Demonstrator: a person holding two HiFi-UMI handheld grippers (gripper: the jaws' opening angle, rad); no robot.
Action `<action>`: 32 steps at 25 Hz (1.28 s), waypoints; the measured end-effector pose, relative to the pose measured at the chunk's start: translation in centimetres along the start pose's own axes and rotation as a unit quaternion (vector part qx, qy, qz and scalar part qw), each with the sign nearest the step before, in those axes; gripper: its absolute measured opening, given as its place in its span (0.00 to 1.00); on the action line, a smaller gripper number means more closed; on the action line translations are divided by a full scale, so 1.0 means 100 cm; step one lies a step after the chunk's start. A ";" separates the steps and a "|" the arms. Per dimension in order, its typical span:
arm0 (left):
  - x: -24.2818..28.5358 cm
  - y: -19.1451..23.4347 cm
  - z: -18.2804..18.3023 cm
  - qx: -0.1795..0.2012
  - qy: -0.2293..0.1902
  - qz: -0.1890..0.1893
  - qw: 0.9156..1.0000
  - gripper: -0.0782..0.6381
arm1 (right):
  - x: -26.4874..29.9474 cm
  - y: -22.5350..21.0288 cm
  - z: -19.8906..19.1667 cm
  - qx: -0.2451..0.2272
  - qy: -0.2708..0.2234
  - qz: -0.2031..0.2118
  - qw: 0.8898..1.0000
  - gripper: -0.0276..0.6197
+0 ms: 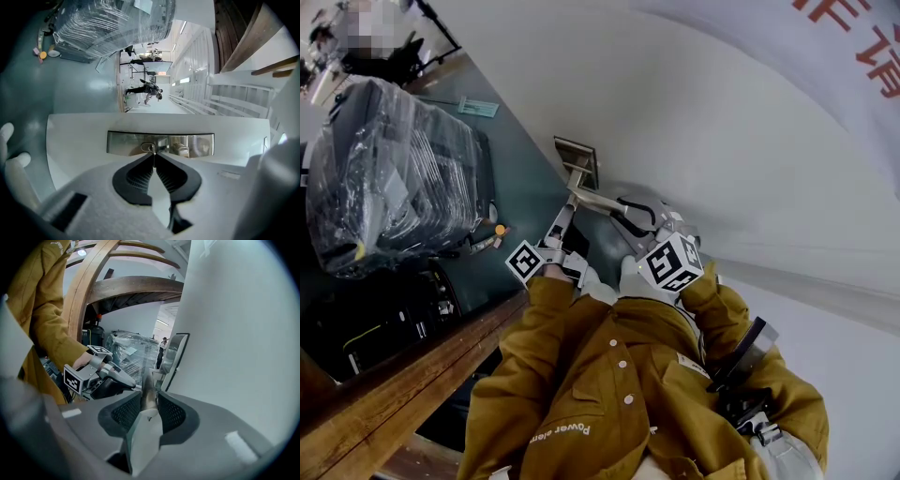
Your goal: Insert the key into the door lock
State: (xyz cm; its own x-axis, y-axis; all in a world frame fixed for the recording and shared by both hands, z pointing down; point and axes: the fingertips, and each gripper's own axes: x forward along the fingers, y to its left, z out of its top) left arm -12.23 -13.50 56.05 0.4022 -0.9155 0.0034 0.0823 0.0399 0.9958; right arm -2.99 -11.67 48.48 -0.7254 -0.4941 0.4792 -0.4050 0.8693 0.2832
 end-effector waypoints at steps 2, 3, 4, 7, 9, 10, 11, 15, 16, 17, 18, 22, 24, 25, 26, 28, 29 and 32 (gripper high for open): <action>0.000 0.002 0.004 -0.001 -0.004 0.001 1.000 0.15 | 0.000 -0.001 0.000 0.000 0.001 -0.001 1.000 0.23; 0.000 0.003 0.007 -0.002 -0.006 0.001 1.000 0.15 | 0.000 -0.001 0.000 0.001 0.001 -0.001 1.000 0.23; 0.001 0.002 0.009 -0.003 -0.007 0.001 1.000 0.14 | 0.000 -0.001 0.000 0.001 0.001 -0.002 1.000 0.23; 0.003 0.000 0.013 -0.001 -0.008 -0.001 1.000 0.15 | 0.000 -0.001 0.000 0.000 0.002 -0.001 1.000 0.23; 0.004 0.001 0.013 0.001 -0.006 0.000 1.000 0.15 | 0.000 -0.001 0.000 -0.001 0.002 -0.002 1.000 0.23; 0.004 0.002 0.013 0.002 -0.004 0.002 1.000 0.15 | 0.000 -0.001 0.000 0.000 0.002 -0.002 1.000 0.23; 0.004 0.004 0.013 0.002 -0.003 0.004 1.000 0.15 | 0.000 -0.001 0.000 0.000 0.001 -0.002 1.000 0.23; 0.009 0.010 0.008 0.000 0.016 0.000 1.000 0.15 | 0.000 -0.002 -0.001 -0.001 0.002 -0.002 1.000 0.23; 0.013 0.010 0.005 -0.001 0.022 -0.003 1.000 0.14 | 0.000 -0.002 -0.001 -0.001 0.002 -0.002 1.000 0.23; 0.018 0.010 0.003 -0.003 0.026 -0.004 1.000 0.15 | 0.000 -0.002 -0.001 -0.001 0.003 -0.001 1.000 0.23; 0.022 0.010 0.003 -0.004 0.026 -0.003 1.000 0.15 | 0.000 -0.002 0.000 -0.001 0.003 0.000 1.000 0.23; 0.034 0.009 0.006 -0.001 0.023 -0.006 1.000 0.15 | 0.001 0.000 0.000 -0.004 0.006 0.002 1.000 0.23; 0.034 0.008 0.005 0.004 0.023 -0.011 1.000 0.15 | 0.001 -0.001 0.000 -0.002 0.005 0.004 1.000 0.23; 0.034 0.007 0.005 0.010 0.024 -0.013 1.000 0.15 | 0.001 -0.001 0.000 0.000 0.003 0.005 1.000 0.23; 0.033 0.007 0.005 0.021 0.027 -0.013 0.999 0.15 | 0.002 -0.001 0.001 0.003 0.002 0.005 1.000 0.23; 0.028 0.011 0.002 0.068 0.044 0.005 0.997 0.21 | 0.002 -0.001 0.001 0.005 0.001 0.004 1.000 0.23; 0.022 0.014 -0.001 0.108 0.056 0.024 0.992 0.22 | 0.002 0.000 0.001 0.004 0.001 0.003 1.000 0.24; -0.001 0.010 -0.007 0.254 0.086 0.074 0.961 0.24 | 0.000 -0.002 0.002 0.015 -0.006 0.000 1.000 0.25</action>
State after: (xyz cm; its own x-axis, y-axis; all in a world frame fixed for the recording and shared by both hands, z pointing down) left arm -11.54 -13.10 56.94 0.5231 -0.8338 0.1765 -0.4249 -0.0756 0.9021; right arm -3.05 -11.85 48.22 -0.7323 -0.4935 0.4693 -0.4214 0.8697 0.2570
